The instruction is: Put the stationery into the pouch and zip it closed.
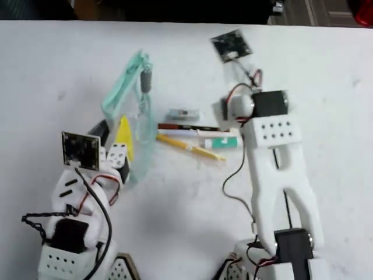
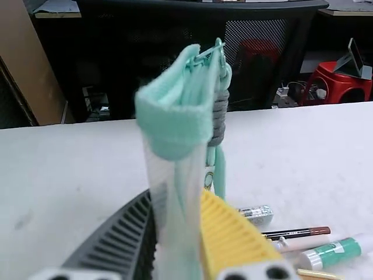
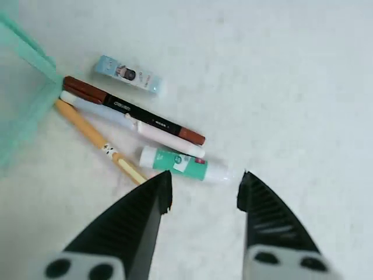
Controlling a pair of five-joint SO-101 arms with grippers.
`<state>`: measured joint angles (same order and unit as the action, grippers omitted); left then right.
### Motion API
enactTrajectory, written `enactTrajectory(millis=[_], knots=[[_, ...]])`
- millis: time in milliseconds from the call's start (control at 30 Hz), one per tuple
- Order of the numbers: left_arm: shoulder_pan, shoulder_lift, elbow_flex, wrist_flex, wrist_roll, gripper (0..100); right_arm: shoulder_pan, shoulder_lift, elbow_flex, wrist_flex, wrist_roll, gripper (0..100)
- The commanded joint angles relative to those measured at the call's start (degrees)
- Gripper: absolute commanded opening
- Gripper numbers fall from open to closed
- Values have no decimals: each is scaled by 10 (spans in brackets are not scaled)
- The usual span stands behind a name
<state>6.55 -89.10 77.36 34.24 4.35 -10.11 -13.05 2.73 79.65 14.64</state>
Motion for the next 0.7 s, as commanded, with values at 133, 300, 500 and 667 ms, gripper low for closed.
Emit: enactTrajectory(millis=[133,300,500,667], knots=[[-5,0,-2,21,1,23,0,-13,-4,59,87,172],[-5,0,-2,32,1,23,-15,-9,-1,88,149,172],[-5,0,-2,32,0,24,-1,-15,70,81,205,170],[-4,0,-2,32,0,24,9,-40,108,46,206,170]])
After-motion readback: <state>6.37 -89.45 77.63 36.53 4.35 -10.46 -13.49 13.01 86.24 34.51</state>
